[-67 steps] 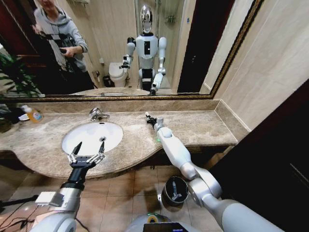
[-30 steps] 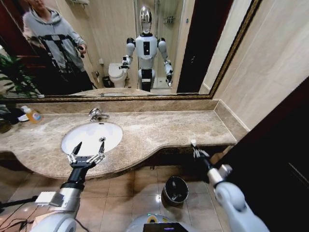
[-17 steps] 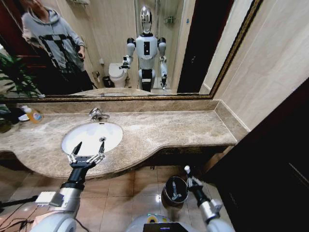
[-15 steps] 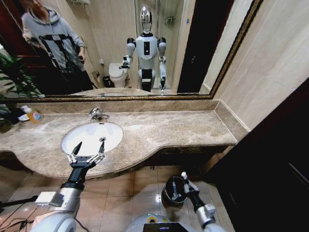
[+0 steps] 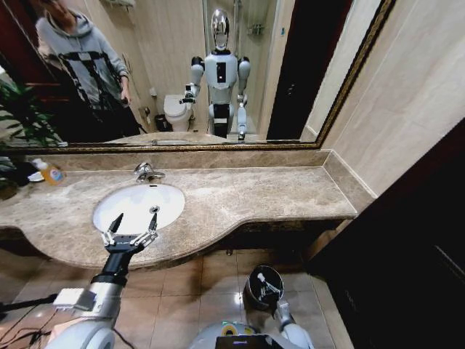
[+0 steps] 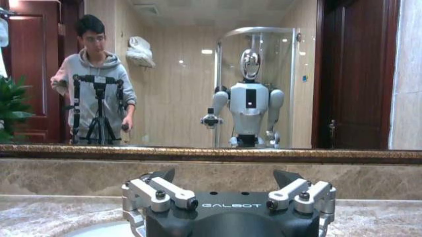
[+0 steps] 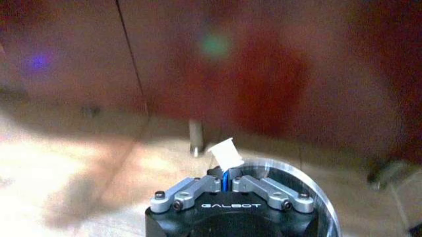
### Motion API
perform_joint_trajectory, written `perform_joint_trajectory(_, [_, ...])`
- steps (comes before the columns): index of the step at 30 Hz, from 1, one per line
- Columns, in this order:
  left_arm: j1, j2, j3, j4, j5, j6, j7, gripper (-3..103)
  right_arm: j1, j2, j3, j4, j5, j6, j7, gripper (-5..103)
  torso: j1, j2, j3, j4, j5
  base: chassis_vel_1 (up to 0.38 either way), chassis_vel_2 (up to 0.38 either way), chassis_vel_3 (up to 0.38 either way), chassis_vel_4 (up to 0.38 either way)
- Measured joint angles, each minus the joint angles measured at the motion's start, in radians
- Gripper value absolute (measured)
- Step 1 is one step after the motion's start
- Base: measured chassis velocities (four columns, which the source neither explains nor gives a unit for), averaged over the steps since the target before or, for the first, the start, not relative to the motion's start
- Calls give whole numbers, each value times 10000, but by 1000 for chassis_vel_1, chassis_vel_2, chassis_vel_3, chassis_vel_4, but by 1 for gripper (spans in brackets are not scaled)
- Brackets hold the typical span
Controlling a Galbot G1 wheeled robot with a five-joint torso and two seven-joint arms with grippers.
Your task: Pick up the trash from the sink and place it in the trash bin.
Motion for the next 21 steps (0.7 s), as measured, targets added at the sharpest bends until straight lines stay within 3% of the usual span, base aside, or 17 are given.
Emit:
perform_joint_trajectory(11, [0, 1, 0, 0, 0, 0, 0, 100, 2393, -98, 6, -4454, -69, 937, 154, 4, 1, 0, 1, -1, 0, 0, 0, 0, 0])
perform_joint_trajectory(21, [0, 0, 0, 1, 0, 0, 0, 100, 3836, -180, 18, -6518, -140, 726, -150, 3, 0, 0, 0, 0, -1, 0, 0, 0, 0])
